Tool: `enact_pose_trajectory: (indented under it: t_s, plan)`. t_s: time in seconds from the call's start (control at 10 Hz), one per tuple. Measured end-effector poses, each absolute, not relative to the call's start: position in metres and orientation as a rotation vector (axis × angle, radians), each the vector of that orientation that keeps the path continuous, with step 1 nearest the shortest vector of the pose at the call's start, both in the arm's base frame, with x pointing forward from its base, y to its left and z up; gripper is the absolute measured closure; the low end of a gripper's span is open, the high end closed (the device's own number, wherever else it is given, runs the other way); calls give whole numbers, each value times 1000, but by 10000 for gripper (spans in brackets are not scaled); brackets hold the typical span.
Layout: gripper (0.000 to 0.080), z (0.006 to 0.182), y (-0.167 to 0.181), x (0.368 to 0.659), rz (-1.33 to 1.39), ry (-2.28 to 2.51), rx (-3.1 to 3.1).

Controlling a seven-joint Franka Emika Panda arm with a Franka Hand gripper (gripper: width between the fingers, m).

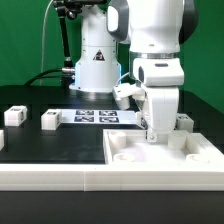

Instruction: Assemble one leg

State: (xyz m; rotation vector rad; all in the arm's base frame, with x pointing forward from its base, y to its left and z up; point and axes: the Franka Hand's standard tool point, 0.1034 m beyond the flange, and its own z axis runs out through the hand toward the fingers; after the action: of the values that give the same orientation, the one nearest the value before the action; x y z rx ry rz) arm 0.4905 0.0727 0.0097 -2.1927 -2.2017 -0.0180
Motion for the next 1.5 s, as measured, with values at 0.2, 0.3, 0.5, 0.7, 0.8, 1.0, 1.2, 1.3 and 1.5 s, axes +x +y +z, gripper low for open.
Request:
enact_pose_trajectory:
  t_s: [0.2,0.3,0.5,0.7,0.8,1.0,1.2,1.3,1.5]
  plan:
    - [640,10,72,490,-17,-2197,-2197]
    - [494,9,72,490,-17,-2197,-2198]
    - [359,9,72,490,-17,-2196,-2198]
    - [163,9,71,490,-17,-2196,-2199]
    - [163,9,71,490,-17,-2195,-2199]
    - [152,12,72,490,-19,-2169,-2229]
    - [150,32,80,486,-36,-2120,-2304]
    - [150,43,86,484,-42,-2063,-2367]
    - [150,62,107,480,-69,-1927,-2500]
